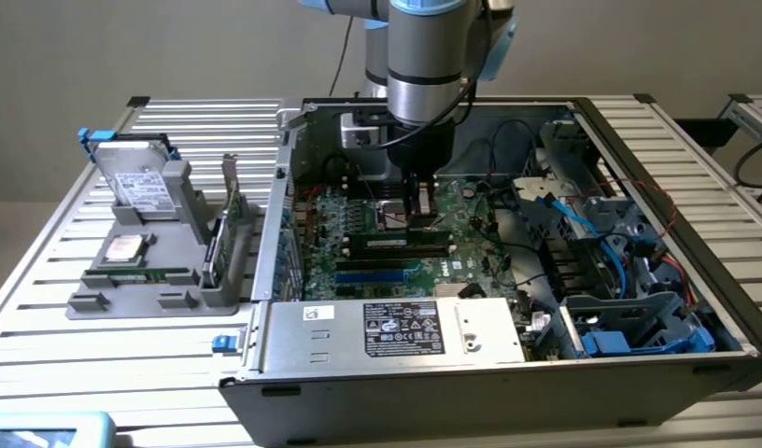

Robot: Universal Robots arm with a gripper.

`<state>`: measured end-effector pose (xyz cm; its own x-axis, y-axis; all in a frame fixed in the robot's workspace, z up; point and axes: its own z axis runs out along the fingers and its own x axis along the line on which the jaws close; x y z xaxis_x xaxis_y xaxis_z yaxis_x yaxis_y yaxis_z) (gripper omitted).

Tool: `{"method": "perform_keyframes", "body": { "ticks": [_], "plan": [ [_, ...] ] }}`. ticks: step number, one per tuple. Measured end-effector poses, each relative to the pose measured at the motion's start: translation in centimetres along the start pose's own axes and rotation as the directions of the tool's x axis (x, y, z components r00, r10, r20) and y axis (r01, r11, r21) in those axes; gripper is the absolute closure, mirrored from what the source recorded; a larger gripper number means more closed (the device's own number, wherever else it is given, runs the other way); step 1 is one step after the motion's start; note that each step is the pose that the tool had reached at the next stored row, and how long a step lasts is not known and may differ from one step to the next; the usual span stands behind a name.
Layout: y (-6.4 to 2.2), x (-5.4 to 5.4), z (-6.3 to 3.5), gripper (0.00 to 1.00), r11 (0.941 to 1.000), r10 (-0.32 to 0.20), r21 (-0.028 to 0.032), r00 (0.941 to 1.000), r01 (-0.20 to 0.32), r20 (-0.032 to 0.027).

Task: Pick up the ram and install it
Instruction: 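Insert the ram into the slot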

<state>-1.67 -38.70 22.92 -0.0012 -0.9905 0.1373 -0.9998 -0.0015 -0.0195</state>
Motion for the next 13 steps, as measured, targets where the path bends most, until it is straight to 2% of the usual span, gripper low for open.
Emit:
{"method": "perform_keyframes", "body": {
  "ticks": [5, 9, 13],
  "plan": [
    [0.0, 0.02, 0.08, 0.87, 1.0, 0.002, 0.0009, 1.0, -0.002, 0.0],
    [0.1, 0.01, 0.18, 0.87, 1.0, 0.004, 0.0049, 1.0, -0.004, -0.0001],
    [0.13, 0.0, 0.24, 0.87, 1.0, 0.006, 0.0064, 1.0, -0.006, 0.0001]
  ]
}}
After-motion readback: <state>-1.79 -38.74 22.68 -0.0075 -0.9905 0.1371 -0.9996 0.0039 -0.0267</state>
